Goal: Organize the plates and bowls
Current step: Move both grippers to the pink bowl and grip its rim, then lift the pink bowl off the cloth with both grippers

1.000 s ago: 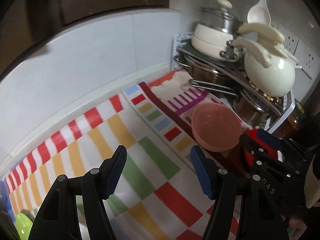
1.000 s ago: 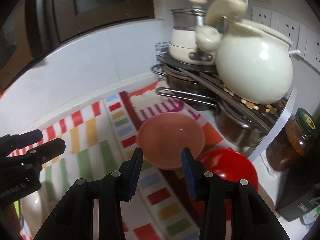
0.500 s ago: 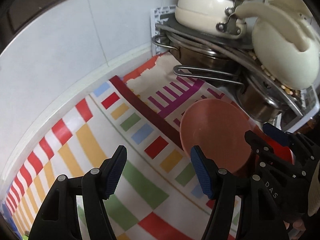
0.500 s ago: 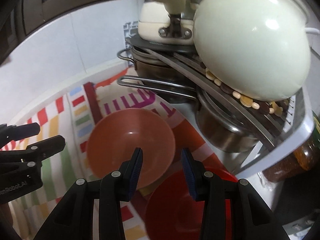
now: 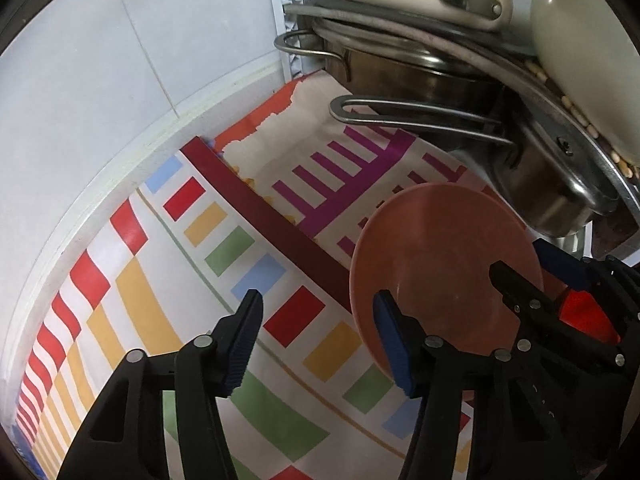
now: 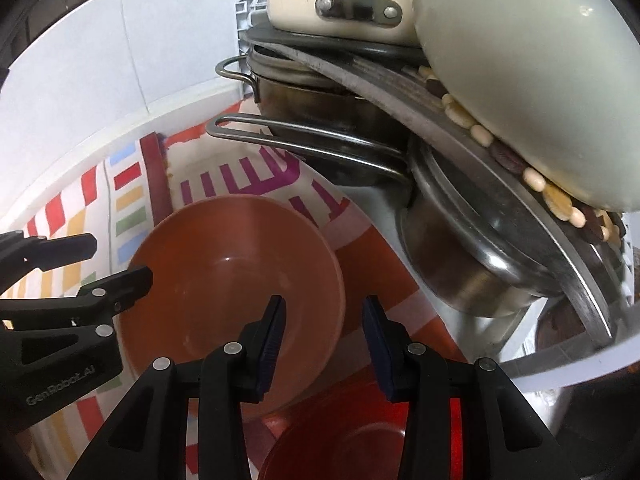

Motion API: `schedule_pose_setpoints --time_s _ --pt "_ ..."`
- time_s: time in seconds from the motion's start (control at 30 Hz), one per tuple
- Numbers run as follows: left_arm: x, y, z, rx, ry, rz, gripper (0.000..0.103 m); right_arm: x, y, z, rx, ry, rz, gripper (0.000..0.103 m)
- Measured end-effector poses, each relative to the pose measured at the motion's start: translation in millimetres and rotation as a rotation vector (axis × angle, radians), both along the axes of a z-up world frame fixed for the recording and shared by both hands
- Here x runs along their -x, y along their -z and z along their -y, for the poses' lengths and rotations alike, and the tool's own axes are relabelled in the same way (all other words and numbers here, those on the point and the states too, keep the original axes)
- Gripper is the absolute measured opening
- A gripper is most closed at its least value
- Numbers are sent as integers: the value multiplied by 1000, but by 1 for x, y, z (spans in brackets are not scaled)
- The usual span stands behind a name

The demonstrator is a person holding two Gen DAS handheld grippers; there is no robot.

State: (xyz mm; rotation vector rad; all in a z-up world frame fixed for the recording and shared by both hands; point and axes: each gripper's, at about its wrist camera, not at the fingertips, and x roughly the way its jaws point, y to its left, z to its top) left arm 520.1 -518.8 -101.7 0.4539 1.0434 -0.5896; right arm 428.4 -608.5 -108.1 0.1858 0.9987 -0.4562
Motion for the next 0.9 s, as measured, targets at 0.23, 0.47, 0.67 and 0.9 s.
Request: schedule_pose_setpoints --time_s 0.23,0.47,0.67,0.9 --pt "-4 11 9 -12 5 -24 40 -19 9 -1 -5 -23 -56 40" --pt "-4 17 17 -2 37 -50 14 -26 15 -3 5 -26 -88 16" --pt "-5 17 17 1 20 -46 11 -24 15 0 -12 -11 -79 12" --pt "0 -1 3 15 7 -6 11 -17 2 -9 -15 -10 -39 12"
